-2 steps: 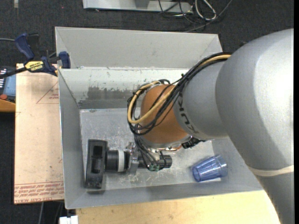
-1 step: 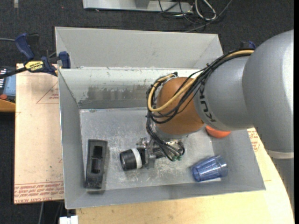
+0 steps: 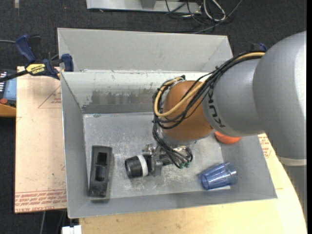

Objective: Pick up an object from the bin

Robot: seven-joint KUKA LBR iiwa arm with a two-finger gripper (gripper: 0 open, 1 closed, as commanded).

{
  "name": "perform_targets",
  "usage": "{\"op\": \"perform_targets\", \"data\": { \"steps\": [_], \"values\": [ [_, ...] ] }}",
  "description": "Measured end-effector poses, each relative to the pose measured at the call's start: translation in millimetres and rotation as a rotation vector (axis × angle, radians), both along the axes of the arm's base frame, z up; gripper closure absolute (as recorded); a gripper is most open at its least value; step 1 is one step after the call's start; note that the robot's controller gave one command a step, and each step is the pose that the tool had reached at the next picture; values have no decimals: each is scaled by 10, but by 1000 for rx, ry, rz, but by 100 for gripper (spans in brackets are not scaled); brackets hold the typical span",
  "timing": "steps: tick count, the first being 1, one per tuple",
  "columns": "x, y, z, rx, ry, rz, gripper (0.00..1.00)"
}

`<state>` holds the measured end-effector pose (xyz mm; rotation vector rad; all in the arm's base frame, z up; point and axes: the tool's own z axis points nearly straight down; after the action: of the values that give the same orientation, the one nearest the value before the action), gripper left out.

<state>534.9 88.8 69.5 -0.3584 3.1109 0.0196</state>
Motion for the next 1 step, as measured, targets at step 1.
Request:
{"op": "perform_targets", "data": {
  "steps": [1],
  "values": [
    [33, 85, 83, 1, -2, 11, 100]
  ]
}}
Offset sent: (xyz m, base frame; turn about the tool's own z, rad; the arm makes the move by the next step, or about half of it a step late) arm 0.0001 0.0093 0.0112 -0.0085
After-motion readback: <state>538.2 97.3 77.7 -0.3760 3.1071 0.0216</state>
